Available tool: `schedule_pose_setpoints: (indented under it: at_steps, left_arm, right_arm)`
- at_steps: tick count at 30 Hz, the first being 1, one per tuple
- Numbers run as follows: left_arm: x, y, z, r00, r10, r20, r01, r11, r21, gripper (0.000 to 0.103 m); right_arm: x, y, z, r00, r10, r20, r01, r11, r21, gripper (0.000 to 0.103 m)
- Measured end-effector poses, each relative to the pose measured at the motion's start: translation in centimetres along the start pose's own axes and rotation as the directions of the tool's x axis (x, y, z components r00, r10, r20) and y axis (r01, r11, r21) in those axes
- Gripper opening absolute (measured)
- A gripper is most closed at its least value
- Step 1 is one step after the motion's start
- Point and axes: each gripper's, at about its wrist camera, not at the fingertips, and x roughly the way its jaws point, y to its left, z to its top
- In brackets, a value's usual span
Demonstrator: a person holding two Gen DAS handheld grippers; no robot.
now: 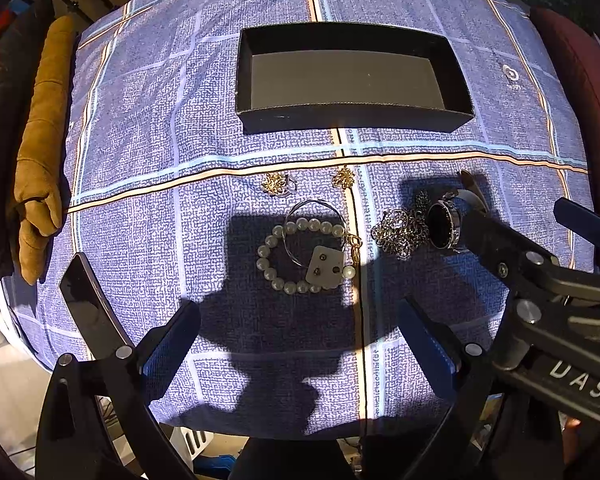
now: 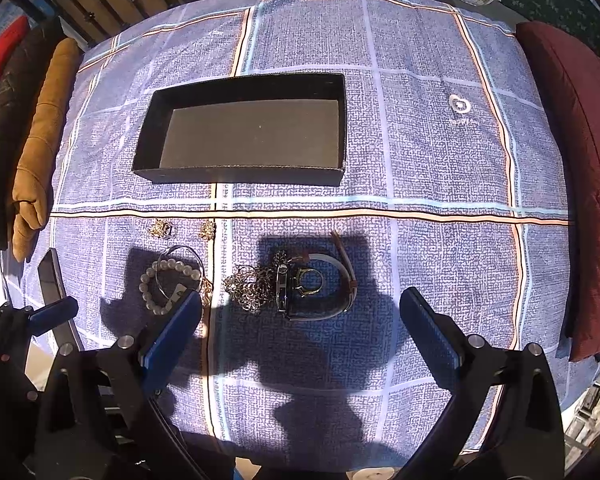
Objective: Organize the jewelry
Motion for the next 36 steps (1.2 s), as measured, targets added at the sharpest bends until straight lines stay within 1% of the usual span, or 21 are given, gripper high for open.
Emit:
schedule_pose_setpoints:
  at_steps: [25, 29, 32, 33, 35, 36]
  left_arm:
    - [0.8, 1.2, 0.3, 1.0, -0.025, -0.008, 0.025, 1.0, -0.014, 0.096]
    - [0.8, 1.5, 0.4, 1.0, -0.027, 0.011, 0.027, 0.999, -0.022, 0.096]
    - [1.2, 1.7, 0.4, 0.999, -0.038, 0.0, 0.038, 0.999, -0.019, 0.096]
    - [1.5, 1.9, 0.4, 0.999, -0.033, -0.012, 0.032, 0.999, -0.021, 0.096]
    - [1.8, 2.5, 0.3, 1.0, 0.013, -0.008, -0.014, 0.999, -0.032, 0.096]
    - [1.9, 3.1, 0.3, 1.0, 0.014, 0.002, -0.014, 0.999, -0.039, 0.096]
  right_arm:
    - [0.3, -0.1, 0.0, 1.0, -0.005, -0.001, 0.005, 1.0, -0.008, 0.098]
    - [0.2, -0.7, 0.0, 1.0, -0.008, 0.004, 0.008, 1.0, 0.011, 0.098]
    - [-0.2, -1.7, 0.0, 0.999, -0.035, 0.028, 0.034, 0.999, 0.02, 0.098]
    - [-0.5, -2.3, 0.0, 0.997, -0.071, 0.043, 0.07, 0.997, 0.027, 0.098]
    - [-1.0, -3.8, -0.1, 0.992, -0.099, 0.079, 0.097, 0.995, 0.036, 0.098]
    - [-1.0, -4.4, -0.2, 0.991, -0.105, 0.084, 0.102, 0.994, 0.039, 0.098]
